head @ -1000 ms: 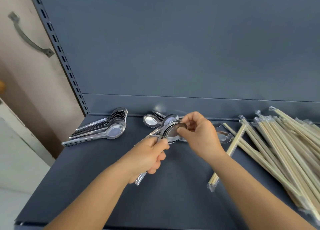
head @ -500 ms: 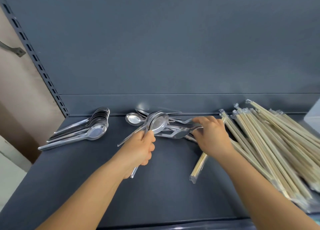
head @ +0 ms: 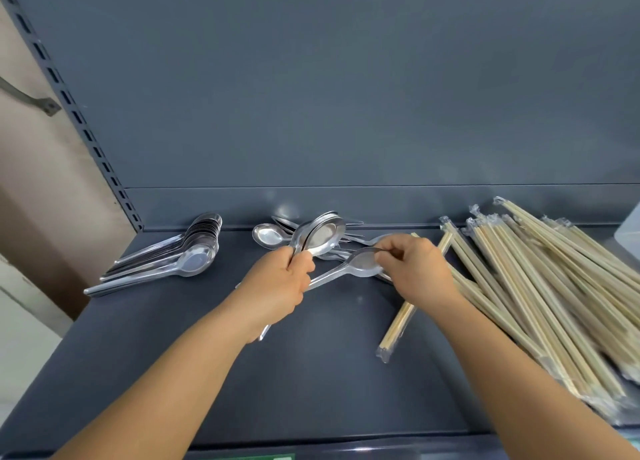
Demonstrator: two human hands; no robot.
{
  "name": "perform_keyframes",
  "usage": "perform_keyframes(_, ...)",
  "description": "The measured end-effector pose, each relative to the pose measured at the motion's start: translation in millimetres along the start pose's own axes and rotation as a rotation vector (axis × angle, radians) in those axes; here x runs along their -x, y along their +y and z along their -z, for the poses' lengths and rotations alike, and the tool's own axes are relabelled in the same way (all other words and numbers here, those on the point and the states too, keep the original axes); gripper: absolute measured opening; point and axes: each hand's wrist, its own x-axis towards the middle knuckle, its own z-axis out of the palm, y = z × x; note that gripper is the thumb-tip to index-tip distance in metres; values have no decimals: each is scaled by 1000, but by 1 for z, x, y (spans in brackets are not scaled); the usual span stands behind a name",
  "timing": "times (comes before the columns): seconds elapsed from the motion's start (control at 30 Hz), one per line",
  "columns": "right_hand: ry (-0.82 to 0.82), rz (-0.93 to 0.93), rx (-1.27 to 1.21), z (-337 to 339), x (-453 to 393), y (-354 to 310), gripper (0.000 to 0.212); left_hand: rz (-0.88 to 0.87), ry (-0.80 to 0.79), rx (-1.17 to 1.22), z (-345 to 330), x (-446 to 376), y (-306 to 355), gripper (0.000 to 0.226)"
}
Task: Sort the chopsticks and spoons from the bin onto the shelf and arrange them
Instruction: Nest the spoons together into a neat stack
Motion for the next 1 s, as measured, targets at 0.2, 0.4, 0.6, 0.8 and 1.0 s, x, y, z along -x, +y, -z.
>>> perform_keyframes(0.2, 11, 76, -132, 17, 7, 3, 12, 39, -65, -53, -1, -6, 9, 19)
perform_keyframes(0.4, 36, 92, -210, 27, 7, 5, 23, 87, -115, -47, -11, -8, 16, 20)
perform_keyframes(0.6, 76, 15, -270, 14, 8, 7, 20, 159, -260, 132, -34, -4, 16, 27)
perform_keyframes(0.8, 53, 5, -154, 17, 2, 16, 13, 112, -231, 86, -41, -5, 12, 26)
perform_keyframes(1.0, 72, -30, 281, 17, -1, 40, 41, 95, -141, 66, -35, -14, 4, 24)
